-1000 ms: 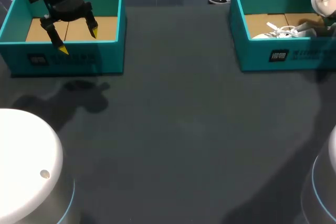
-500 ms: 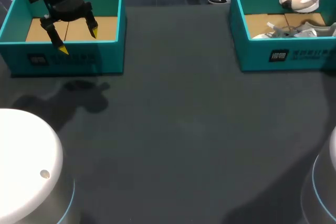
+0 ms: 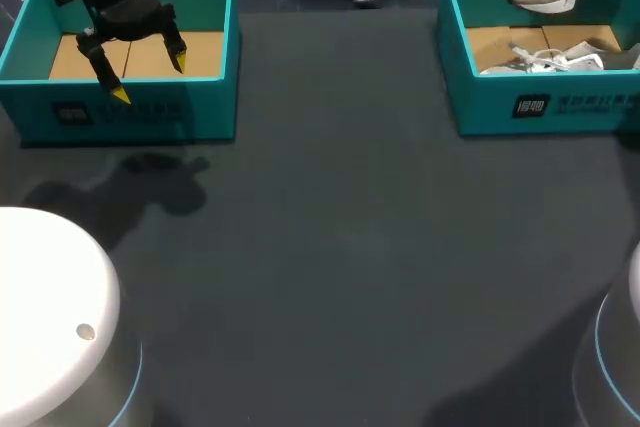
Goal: Take the shoe out of the shoebox, open the shoe tongue, remove and reinsert the insole, then place the shoe into the shoebox
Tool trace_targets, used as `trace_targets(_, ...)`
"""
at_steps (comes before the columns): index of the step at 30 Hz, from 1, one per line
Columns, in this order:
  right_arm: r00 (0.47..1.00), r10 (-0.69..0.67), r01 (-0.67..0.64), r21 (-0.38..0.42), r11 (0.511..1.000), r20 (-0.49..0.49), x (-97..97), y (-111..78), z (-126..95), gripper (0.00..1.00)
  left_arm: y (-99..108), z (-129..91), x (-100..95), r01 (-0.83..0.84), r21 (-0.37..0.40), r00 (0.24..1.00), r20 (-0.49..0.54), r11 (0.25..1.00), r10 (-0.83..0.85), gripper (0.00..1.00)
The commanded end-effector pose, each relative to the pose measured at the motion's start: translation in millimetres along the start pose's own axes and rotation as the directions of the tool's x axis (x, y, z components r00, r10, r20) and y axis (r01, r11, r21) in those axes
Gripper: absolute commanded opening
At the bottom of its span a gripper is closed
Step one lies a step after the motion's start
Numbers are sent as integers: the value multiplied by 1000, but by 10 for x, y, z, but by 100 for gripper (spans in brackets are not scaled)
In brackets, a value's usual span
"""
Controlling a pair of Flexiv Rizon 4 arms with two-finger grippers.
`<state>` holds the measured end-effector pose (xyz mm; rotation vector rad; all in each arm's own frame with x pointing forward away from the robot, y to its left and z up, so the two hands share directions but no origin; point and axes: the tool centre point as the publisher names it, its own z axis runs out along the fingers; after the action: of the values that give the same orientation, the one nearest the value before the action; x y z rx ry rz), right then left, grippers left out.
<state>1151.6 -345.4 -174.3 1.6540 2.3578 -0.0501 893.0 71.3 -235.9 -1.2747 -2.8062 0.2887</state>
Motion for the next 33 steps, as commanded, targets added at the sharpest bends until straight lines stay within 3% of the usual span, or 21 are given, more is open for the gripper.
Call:
trace_targets(1,991,112,-114,22,993,71,141,-93,-15,0,2,2,0,0,-2,1000,-2,1000,0,100)
trace_targets(3,974,208,-217,99,971,92,148,-138,-4,0,2,2,0,0,-2,1000,-2,1000,0,100)
trace_targets(15,974,208,-217,99,971,92,148,-138,-4,0,2,2,0,0,-2,1000,-2,1000,0,100)
trace_targets(24,938,322,-331,60,942,127,215,-183,275,0,2,2,0,0,-2,1000,-2,1000,0,100)
trace_targets(33,913,364,-379,53,924,185,232,-202,386,0,2,2,0,0,-2,1000,-2,1000,0,100)
